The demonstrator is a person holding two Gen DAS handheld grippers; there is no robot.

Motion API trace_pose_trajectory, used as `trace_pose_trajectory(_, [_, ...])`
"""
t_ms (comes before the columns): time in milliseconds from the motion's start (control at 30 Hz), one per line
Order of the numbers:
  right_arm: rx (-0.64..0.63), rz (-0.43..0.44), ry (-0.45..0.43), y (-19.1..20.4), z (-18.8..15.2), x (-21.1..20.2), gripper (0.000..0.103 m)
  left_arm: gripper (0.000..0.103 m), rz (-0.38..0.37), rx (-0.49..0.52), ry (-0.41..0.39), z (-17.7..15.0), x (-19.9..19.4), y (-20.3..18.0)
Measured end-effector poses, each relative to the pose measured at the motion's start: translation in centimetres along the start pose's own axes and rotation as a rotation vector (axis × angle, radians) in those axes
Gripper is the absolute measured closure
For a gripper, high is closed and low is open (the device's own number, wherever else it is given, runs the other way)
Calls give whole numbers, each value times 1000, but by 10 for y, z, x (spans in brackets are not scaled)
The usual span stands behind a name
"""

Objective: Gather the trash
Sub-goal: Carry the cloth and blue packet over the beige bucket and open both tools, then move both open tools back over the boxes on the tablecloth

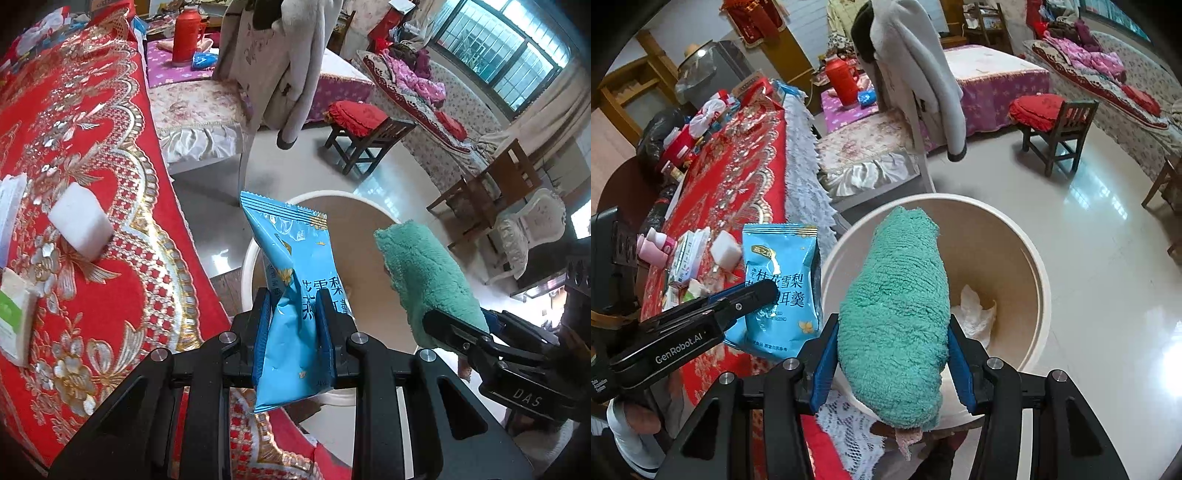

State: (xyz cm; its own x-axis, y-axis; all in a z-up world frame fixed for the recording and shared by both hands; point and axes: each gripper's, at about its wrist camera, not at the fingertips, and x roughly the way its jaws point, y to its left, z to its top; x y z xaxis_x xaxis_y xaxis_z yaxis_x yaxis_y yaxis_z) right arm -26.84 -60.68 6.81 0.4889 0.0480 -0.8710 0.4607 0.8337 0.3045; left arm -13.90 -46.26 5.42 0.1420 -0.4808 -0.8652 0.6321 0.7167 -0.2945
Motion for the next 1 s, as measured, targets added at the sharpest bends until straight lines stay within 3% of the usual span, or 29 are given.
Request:
trace_pose_trajectory(500, [20, -35, 49, -18, 1, 12, 48, 78, -8, 11, 32, 6, 18, -9])
trace_pose_trajectory(567, [23, -42, 49, -20, 1, 13, 45, 73, -22, 11, 39, 6, 18, -9])
trace_pose_trajectory(667, [38, -43, 47, -23, 3, 12, 33, 57, -25, 7, 29, 6, 16, -10])
trace_pose_trajectory(1000, [-16, -69, 26, 0, 4, 9, 33, 56, -3, -3, -11, 2, -4, 0])
